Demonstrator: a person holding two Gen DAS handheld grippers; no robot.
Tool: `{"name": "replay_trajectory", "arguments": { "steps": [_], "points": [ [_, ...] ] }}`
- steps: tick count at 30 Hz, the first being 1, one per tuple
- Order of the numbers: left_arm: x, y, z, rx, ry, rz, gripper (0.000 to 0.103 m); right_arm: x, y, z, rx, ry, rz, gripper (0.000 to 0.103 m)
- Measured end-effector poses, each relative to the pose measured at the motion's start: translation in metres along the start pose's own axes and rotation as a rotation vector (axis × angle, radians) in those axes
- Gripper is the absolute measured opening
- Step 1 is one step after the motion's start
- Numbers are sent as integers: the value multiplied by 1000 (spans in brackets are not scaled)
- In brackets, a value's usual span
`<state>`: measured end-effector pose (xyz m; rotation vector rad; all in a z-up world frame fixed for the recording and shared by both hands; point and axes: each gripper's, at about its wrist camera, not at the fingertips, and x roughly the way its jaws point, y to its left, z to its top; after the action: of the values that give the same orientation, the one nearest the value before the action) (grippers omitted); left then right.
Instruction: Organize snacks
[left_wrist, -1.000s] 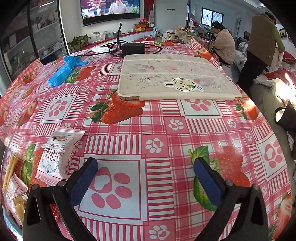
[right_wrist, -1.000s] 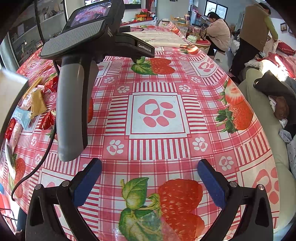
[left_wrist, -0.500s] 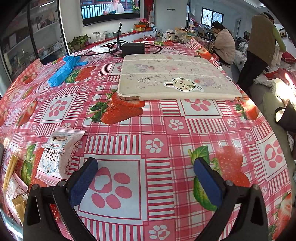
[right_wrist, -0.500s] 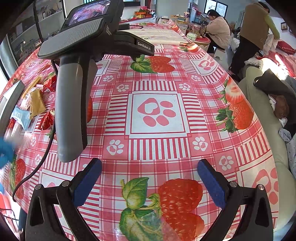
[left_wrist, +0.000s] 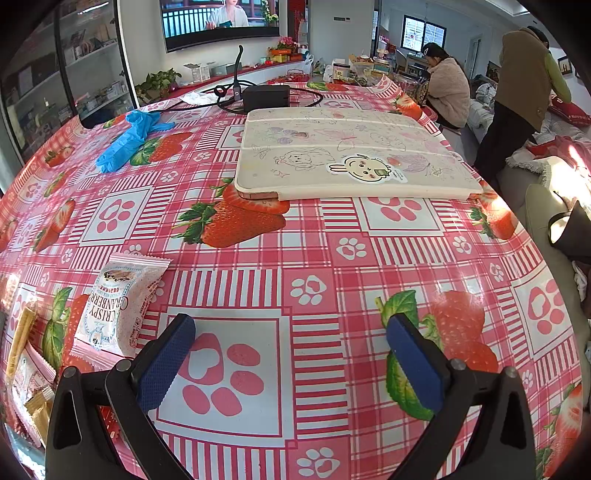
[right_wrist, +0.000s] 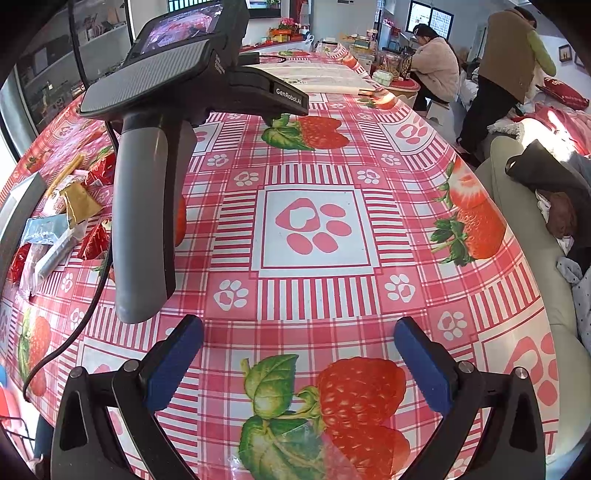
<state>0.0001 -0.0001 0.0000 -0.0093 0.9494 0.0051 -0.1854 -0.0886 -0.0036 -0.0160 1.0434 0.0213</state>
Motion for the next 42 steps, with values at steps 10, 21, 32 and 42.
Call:
{"name": "replay_trajectory", "arguments": {
  "steps": [10,21,32,42],
  "points": [
    [0,0,0,0,0,0,103,0,1,0,4,-1,0,103],
    [0,0,0,1,0,1,103,4,1,7,7,40,1,103],
    [0,-4,3,10,0,-4,103,9,2,12,5,50,6,103],
    [10,1,22,191,358,-59,103,11,1,12,3,50,10,103]
  ]
}}
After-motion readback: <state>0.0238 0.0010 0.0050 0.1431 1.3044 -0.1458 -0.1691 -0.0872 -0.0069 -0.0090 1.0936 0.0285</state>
